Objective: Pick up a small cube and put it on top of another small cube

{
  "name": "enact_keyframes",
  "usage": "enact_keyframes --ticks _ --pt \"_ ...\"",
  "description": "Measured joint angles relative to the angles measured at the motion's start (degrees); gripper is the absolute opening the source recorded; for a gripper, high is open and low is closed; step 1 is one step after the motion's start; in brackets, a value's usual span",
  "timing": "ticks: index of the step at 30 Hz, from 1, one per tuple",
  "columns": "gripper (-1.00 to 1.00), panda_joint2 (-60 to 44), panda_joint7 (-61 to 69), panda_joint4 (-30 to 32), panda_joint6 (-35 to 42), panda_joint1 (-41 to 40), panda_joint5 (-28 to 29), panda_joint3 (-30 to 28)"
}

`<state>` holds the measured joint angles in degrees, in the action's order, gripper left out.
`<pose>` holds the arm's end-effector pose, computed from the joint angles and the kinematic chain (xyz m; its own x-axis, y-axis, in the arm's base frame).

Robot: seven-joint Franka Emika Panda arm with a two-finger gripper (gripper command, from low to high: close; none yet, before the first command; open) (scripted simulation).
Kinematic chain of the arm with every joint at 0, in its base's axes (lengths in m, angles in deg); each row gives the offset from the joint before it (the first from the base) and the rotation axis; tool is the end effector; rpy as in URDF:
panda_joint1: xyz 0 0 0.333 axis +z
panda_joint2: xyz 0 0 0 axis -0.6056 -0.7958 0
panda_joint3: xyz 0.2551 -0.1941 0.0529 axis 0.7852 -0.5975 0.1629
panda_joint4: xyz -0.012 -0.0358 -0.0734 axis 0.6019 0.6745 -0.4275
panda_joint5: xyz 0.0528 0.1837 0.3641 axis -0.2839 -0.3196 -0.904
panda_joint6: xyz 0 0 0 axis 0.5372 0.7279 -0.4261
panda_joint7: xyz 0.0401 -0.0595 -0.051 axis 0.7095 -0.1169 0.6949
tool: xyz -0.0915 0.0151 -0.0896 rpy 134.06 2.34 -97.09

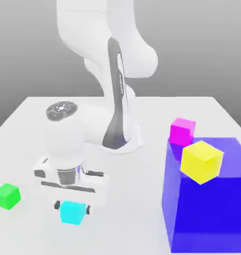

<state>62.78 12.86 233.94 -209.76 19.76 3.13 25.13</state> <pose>0.3827 -0.1274 0.1004 0.5411 -0.8409 0.0001 -0.8409 -0.5411 -0.0013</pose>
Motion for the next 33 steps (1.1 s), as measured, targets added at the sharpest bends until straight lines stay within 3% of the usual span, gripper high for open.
enact_keyframes --ticks 4,12,24,29,30,33 --pt "-1.0 -0.08 -0.11 -0.02 -0.07 -0.11 0.13 0.1" --pt "-1.0 11.9 -1.64 1.94 9.97 -0.44 1.23 -0.4" --pt "-1.0 13.75 -33.62 -7.38 21.28 -13.82 0.11 -11.82" --pt "-1.0 5.69 -33.71 -8.79 14.8 -15.55 -4.35 -10.47" --pt "1.0 4.09 -33.15 -8.9 13.34 -15.94 -5.2 -9.91" --pt "1.0 4.09 -33.15 -8.9 13.34 -15.94 -5.2 -9.91"
